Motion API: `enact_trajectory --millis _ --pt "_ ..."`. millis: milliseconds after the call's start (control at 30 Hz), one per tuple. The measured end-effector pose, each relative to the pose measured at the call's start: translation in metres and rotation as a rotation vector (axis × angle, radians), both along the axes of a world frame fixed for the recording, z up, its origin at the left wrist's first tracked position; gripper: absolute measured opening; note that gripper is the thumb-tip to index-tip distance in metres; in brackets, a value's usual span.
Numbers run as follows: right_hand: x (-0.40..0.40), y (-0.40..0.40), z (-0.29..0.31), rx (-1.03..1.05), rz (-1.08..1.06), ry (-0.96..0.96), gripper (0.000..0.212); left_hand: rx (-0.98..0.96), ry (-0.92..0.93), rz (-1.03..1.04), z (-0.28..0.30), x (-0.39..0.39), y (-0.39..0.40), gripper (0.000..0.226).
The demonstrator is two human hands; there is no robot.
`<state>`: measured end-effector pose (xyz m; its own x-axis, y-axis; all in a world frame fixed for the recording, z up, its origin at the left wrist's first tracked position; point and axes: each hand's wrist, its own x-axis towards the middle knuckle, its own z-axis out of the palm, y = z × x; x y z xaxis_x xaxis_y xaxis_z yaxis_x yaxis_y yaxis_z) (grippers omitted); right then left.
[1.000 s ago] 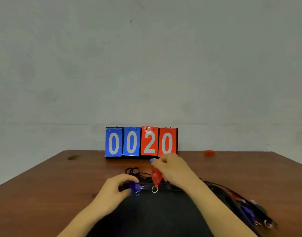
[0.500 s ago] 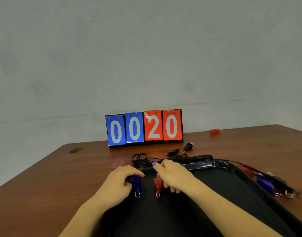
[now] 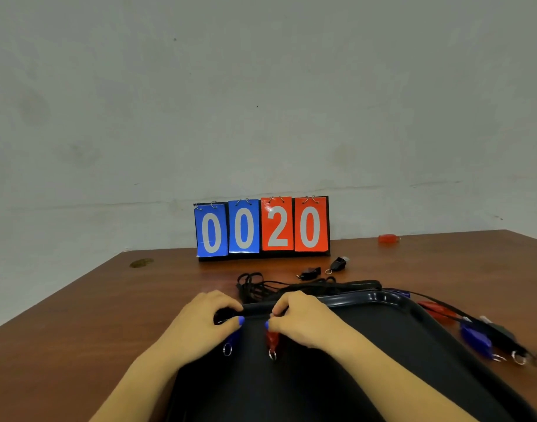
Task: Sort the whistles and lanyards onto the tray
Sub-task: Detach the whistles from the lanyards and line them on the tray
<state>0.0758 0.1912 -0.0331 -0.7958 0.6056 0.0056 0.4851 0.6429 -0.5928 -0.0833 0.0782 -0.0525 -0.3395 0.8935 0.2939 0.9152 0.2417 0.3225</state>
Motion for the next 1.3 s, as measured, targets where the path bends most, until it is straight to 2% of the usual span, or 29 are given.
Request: enact_trajectory --millis 333,567,700,900,1100,1200,1300 --pt "0.013 -0.009 -0.011 0.091 -0.095 -0.048 0.035 0.052 -0.184 -0.049 0.004 0.004 -0.005 0.016" --pt "0.037 -0.013 -0.018 0.074 -0.143 -0.046 0.032 0.049 -0.195 -0.121 0.002 0.019 -0.005 0.014" --pt "0.039 -0.008 -0.018 -0.013 -0.188 -0.055 0.03 0.08 -0.152 -0.13 -0.003 0.027 0.0 0.015" --pt "0.023 0.005 -0.014 0.05 -0.213 -0.077 0.03 0.136 -0.051 -0.047 -0.012 0.026 0.009 0.007" --pt "0.01 0.028 -0.013 0.025 -0.121 -0.076 0.023 0.231 -0.155 0.055 -0.017 0.013 0.016 0.017" --pt "0.006 0.026 -0.014 0.133 -0.111 -0.051 0.033 0.291 -0.195 0.104 -0.019 0.009 0.02 0.023" --pt "0.003 0.02 -0.018 0.254 -0.111 0.015 0.039 0.321 -0.218 0.131 -0.018 0.006 0.022 0.02"
